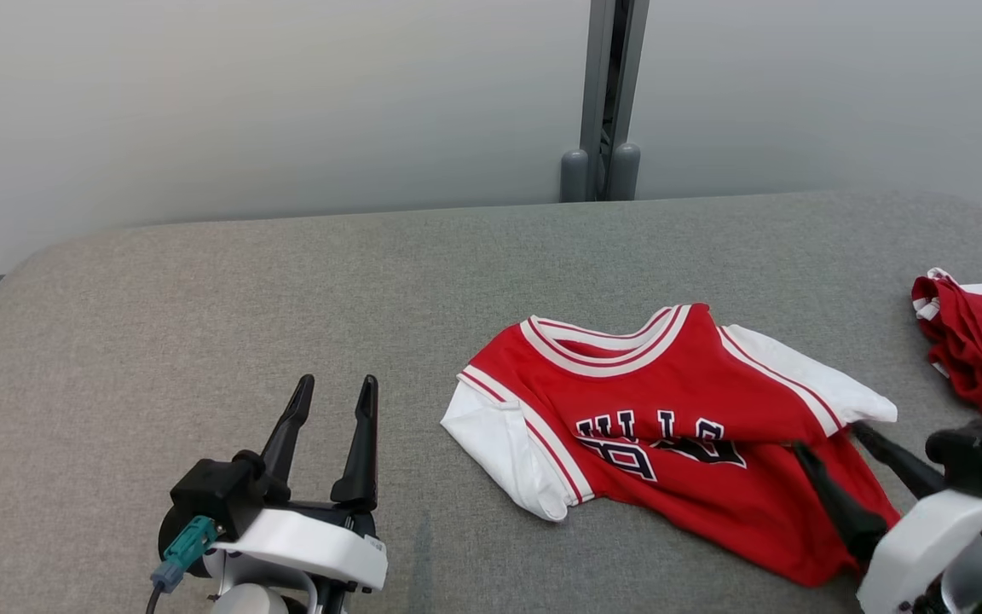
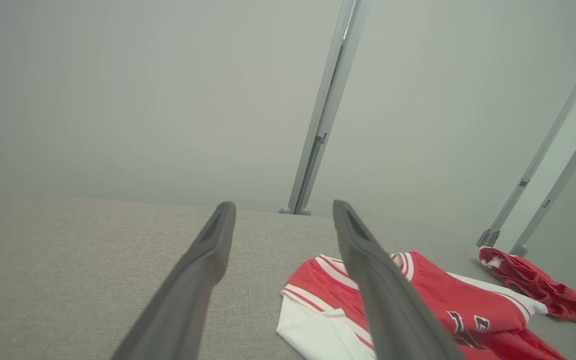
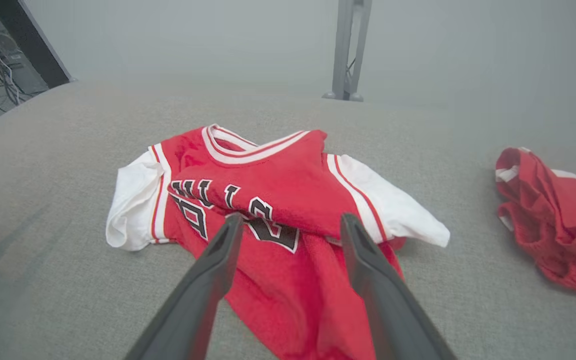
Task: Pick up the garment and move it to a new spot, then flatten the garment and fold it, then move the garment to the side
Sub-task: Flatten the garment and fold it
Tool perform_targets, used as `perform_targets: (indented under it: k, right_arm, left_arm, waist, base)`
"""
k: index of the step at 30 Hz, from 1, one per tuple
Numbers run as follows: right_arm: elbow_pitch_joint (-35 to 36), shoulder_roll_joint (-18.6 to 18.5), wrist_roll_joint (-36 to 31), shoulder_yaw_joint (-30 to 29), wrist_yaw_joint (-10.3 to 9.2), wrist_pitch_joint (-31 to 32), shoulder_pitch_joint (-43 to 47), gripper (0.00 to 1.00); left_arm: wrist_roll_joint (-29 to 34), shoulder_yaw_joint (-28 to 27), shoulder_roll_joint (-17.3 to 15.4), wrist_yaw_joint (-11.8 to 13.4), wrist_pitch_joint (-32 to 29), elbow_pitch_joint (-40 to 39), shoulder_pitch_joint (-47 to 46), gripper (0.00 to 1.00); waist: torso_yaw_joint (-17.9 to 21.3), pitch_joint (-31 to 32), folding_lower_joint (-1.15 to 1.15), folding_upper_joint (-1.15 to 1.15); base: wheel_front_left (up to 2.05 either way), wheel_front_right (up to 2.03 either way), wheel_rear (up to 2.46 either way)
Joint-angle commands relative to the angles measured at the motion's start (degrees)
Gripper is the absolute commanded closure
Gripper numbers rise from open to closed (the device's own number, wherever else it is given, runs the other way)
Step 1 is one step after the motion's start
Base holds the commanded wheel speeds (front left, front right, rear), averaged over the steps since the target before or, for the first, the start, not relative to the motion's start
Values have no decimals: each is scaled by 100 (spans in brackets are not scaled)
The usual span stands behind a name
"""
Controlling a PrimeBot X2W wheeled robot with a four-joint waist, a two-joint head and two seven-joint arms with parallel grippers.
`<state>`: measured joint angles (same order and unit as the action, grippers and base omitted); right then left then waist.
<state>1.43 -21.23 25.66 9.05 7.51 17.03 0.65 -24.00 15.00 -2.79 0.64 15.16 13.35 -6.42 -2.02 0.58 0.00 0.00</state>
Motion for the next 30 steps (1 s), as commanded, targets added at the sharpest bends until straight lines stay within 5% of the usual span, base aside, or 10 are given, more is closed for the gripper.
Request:
perform_targets:
  k: [1,17,23,30]
  right_arm:
    - [120,95,-47,22,-4,-191,-151,0]
    - [-103,1031,-1037,325,-4,-2005,-621,0]
    - [-109,1171,-1196,334,-4,-2190,-731,0]
    - [-48,1314,-1310,374,-4,-2283,-837,0]
  left_arm:
    - [37,-9,-24,0,5,7,-93,0]
    - [54,-19,-25,-103,5,143,-557,0]
    - [191,240,-25,-46,-37,1012,-1056,0]
    - [461,629,-69,-281,-638,2035,-2198,0]
  waist:
    - [0,-29,0,0]
    - [387,-652,0,0]
    - [701,-922,0,0]
    - [1121,-1264,0,0]
  base:
    - [0,0,0]
    - [0,0,0]
    - [0,0,0]
    - [0,0,0]
